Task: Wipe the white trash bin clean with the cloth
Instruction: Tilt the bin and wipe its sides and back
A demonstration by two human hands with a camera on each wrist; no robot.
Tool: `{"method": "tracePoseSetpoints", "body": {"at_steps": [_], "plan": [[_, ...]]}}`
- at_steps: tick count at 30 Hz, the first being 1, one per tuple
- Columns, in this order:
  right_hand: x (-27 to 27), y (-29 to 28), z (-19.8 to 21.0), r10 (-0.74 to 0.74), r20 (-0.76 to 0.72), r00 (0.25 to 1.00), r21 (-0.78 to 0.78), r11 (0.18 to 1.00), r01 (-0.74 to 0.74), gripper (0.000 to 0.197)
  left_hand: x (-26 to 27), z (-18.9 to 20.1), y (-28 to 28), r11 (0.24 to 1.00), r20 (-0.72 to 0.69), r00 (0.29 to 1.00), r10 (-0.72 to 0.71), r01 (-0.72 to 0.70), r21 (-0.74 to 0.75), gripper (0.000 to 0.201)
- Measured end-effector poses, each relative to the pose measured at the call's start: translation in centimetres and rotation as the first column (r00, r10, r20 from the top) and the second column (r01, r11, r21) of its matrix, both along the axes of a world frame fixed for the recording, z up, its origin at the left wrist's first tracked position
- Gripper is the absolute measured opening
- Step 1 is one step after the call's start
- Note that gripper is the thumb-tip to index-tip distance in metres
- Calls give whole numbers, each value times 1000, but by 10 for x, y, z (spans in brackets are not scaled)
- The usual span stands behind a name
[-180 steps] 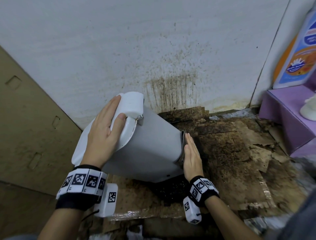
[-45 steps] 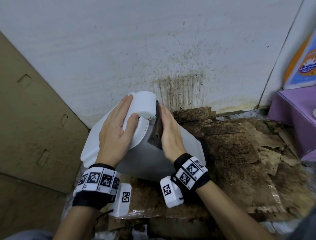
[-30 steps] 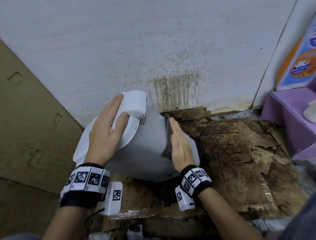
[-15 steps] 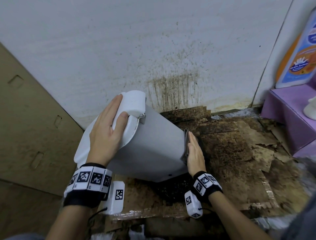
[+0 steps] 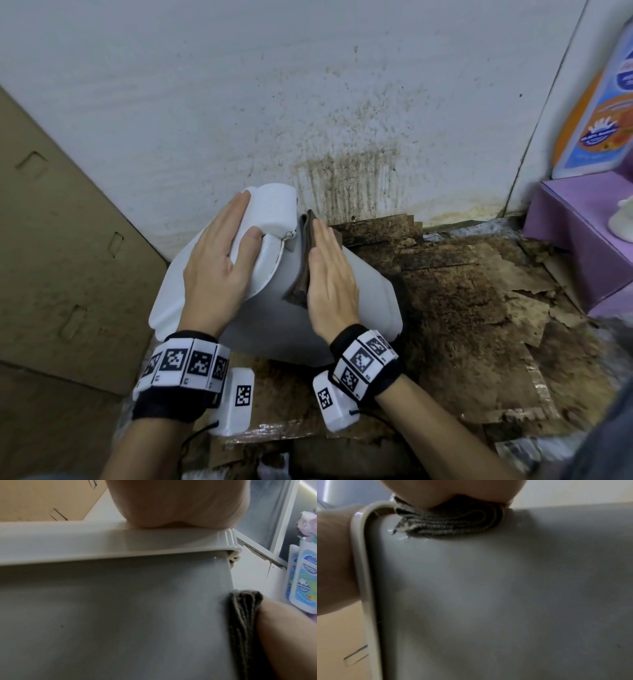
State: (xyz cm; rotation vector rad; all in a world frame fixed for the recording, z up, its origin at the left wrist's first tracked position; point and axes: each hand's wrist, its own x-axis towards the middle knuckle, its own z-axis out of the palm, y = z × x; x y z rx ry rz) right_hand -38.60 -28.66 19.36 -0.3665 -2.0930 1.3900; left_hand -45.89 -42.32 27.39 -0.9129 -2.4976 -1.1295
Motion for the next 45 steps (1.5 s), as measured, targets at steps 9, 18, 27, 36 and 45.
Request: {"method": "tracePoseSetpoints", "body": {"at_steps": [9, 18, 27, 36, 45], "plan": [[16, 30, -36, 54, -90, 995, 216, 976, -34, 55, -3, 1, 0, 1000, 28, 999, -16, 15, 15, 58], [52, 60, -116, -167, 44, 985, 94, 982, 162, 56, -2, 2, -2, 1000, 46, 999, -15, 13, 28, 57], [56, 71, -138, -181, 154, 971, -80, 977, 195, 57, -4, 4, -7, 1000, 86, 996, -7, 5, 28, 55], [24, 88, -100, -23, 289, 957, -236, 967, 95, 51, -14, 5, -16, 998, 113, 992, -59, 56, 30, 62], [-3, 66, -33, 112, 288, 951, -218, 975, -49, 56, -9, 3, -11, 999, 69, 997, -42, 42, -3, 60]]}}
